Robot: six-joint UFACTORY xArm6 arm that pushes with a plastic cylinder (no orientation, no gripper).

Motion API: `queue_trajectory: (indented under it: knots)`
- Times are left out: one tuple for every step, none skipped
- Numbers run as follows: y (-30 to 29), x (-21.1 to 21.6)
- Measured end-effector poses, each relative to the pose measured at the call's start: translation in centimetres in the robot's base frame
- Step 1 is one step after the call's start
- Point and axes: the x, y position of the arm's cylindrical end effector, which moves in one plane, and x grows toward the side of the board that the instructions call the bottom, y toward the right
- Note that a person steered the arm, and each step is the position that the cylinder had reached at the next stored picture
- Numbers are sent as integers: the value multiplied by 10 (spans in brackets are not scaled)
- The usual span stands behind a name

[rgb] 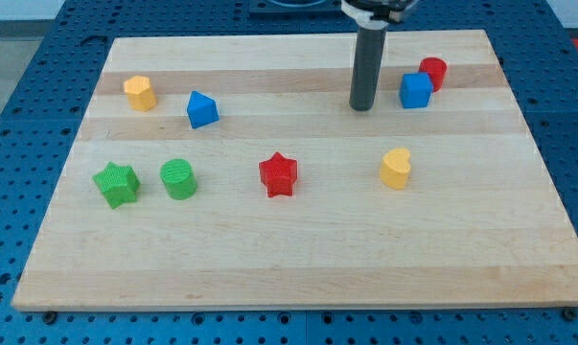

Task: Slide blue cube to the bottom of red circle

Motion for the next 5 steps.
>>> queue_trajectory:
  knots:
    - [23, -10]
    - [51, -10]
    - [66, -10]
    - [67, -10]
    - [67, 2]
